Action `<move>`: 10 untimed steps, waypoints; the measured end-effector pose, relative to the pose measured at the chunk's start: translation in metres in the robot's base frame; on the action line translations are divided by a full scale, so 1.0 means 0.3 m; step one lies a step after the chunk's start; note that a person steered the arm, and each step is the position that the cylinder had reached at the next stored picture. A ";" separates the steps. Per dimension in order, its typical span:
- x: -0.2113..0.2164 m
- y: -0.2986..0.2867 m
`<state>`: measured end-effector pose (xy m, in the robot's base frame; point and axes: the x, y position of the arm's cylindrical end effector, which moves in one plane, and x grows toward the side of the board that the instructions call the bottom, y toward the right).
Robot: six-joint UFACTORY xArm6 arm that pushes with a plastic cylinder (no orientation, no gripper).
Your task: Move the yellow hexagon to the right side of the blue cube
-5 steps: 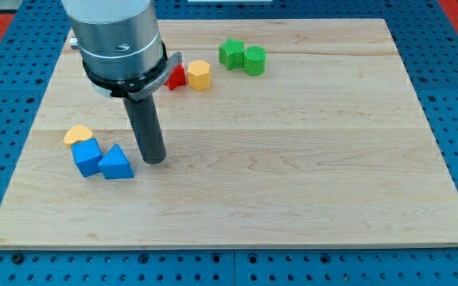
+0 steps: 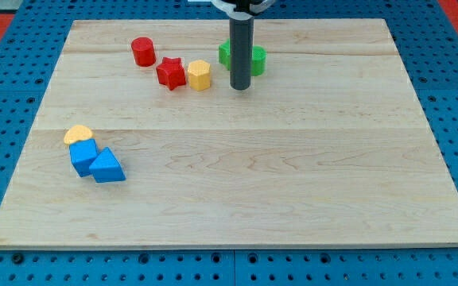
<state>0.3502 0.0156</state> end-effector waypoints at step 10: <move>0.047 -0.306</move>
<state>0.3644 -0.0762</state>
